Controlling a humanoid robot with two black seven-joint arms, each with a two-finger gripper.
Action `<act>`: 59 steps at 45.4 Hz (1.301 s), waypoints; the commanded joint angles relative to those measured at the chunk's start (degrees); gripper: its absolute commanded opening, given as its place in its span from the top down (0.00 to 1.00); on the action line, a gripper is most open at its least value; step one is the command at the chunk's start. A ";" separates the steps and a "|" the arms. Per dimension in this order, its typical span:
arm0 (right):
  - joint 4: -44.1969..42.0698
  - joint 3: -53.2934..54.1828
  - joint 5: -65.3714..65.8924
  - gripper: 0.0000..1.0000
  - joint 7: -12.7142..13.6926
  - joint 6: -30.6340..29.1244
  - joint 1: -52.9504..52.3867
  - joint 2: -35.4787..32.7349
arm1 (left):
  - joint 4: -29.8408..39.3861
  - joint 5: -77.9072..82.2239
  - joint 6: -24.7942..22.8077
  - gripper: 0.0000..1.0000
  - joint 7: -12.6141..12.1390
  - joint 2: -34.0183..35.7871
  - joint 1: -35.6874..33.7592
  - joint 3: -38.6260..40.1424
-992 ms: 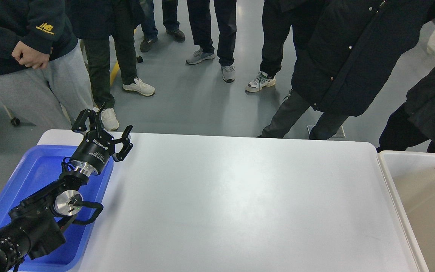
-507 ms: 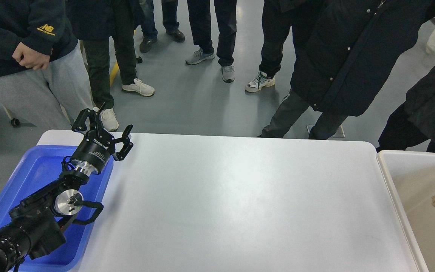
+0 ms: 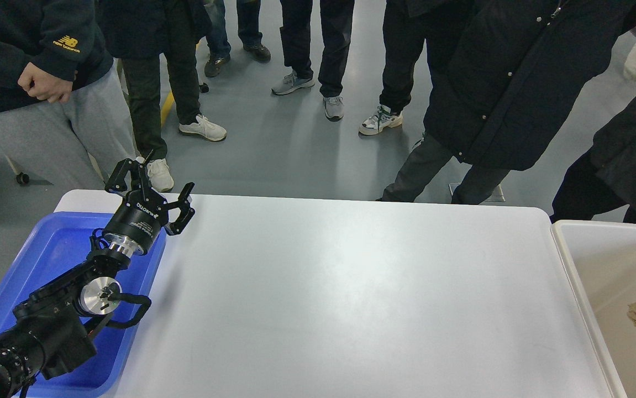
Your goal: Tidy desktop
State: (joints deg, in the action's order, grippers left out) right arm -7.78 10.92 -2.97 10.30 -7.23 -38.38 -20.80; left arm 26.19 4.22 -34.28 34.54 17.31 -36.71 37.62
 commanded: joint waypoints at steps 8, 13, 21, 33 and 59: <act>-0.05 3.05 -0.55 0.14 -0.19 -0.06 0.50 0.14 | 0.00 0.00 0.00 0.00 0.00 0.00 0.06 0.00; -0.05 3.40 -0.55 0.06 -0.19 -0.15 0.41 0.14 | 0.00 0.00 0.00 0.00 0.00 0.00 0.06 0.00; -0.05 3.75 -0.55 0.03 -0.19 -0.24 -0.03 -0.03 | 0.00 0.00 0.00 0.00 0.00 0.00 0.06 0.00; 0.04 3.58 -0.55 0.01 -0.19 -0.33 -1.26 -0.21 | 0.00 0.00 0.00 0.00 0.00 0.00 -0.03 0.00; 1.18 14.47 -5.38 0.01 -1.51 -19.13 -12.86 -1.62 | 0.00 0.00 0.00 0.00 0.00 0.00 0.06 0.00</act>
State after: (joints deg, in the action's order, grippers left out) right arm -6.97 19.92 -6.71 9.00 -16.63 -45.76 -21.82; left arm 26.19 4.22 -34.32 34.54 17.31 -36.67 37.62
